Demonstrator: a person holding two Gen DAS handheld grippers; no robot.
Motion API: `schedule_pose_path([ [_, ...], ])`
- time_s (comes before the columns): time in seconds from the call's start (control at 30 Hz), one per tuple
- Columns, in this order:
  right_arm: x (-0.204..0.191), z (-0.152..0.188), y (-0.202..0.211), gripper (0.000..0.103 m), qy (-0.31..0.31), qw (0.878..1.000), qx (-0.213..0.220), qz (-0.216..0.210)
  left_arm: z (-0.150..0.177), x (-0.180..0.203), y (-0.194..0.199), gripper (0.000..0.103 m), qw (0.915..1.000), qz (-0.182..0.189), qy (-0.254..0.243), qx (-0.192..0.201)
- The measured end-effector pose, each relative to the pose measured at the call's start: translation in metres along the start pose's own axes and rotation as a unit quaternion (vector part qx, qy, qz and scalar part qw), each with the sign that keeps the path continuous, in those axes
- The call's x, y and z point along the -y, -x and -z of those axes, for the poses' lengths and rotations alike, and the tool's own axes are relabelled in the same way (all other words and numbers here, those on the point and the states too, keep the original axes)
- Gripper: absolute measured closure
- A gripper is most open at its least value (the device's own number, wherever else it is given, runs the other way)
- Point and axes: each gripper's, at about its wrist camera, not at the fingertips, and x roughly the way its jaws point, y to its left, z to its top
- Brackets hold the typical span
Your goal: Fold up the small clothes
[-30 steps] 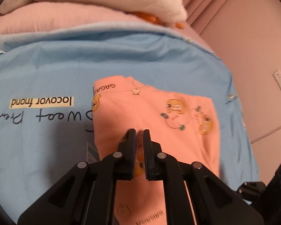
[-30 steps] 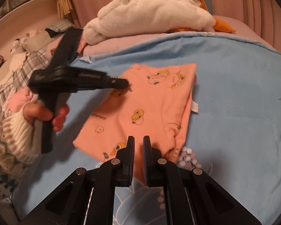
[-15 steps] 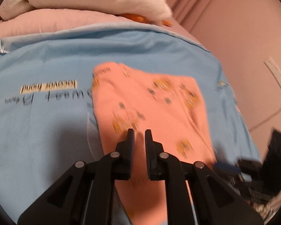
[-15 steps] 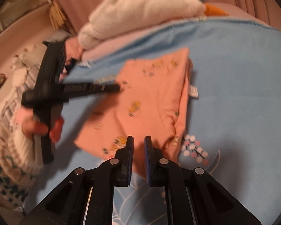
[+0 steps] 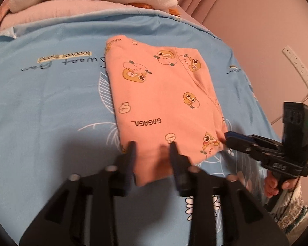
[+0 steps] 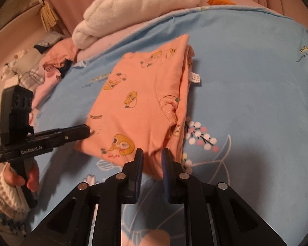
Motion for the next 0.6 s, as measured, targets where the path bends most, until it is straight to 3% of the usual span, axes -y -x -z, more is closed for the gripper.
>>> schedule_pose_path([
  [0.1, 0.003, 0.0, 0.011, 0.07, -0.013, 1.0, 0.019, -0.01, -0.008, 0.008, -0.002, 0.062, 0.9998, -0.019, -0.011, 0.003],
  [0.17, 0.004, -0.003, 0.011, 0.069, -0.015, 1.0, 0.025, -0.009, -0.014, 0.005, -0.002, 0.052, 0.9998, -0.021, -0.003, -0.001],
  [0.2, 0.005, -0.006, 0.012, 0.068, -0.018, 0.999, 0.027, -0.009, -0.017, 0.004, -0.003, 0.041, 0.9997, -0.024, 0.002, 0.0],
  [0.23, 0.007, -0.008, 0.011, 0.06, -0.021, 0.999, 0.028, -0.009, -0.019, 0.003, -0.004, 0.031, 0.9996, -0.027, 0.008, 0.005],
  [0.27, 0.007, -0.01, 0.01, 0.047, -0.025, 0.999, 0.03, -0.007, -0.022, 0.0, -0.003, 0.028, 0.9994, -0.028, 0.016, 0.014],
  [0.3, 0.01, -0.013, 0.009, 0.041, -0.034, 0.999, 0.034, -0.005, -0.025, -0.002, -0.003, 0.024, 0.9992, -0.026, 0.022, 0.019],
  [0.33, 0.014, -0.016, 0.009, 0.034, -0.044, 0.998, 0.038, -0.008, -0.028, -0.005, -0.005, 0.024, 0.999, -0.023, 0.03, 0.021],
  [0.47, 0.028, -0.028, 0.0, 0.032, -0.078, 0.995, 0.047, -0.033, -0.035, -0.009, -0.009, 0.024, 0.9987, -0.012, 0.045, 0.018],
  [0.6, 0.045, -0.035, -0.018, 0.032, -0.116, 0.992, 0.028, -0.049, -0.036, -0.012, -0.015, 0.024, 0.9988, -0.008, 0.047, 0.01],
])
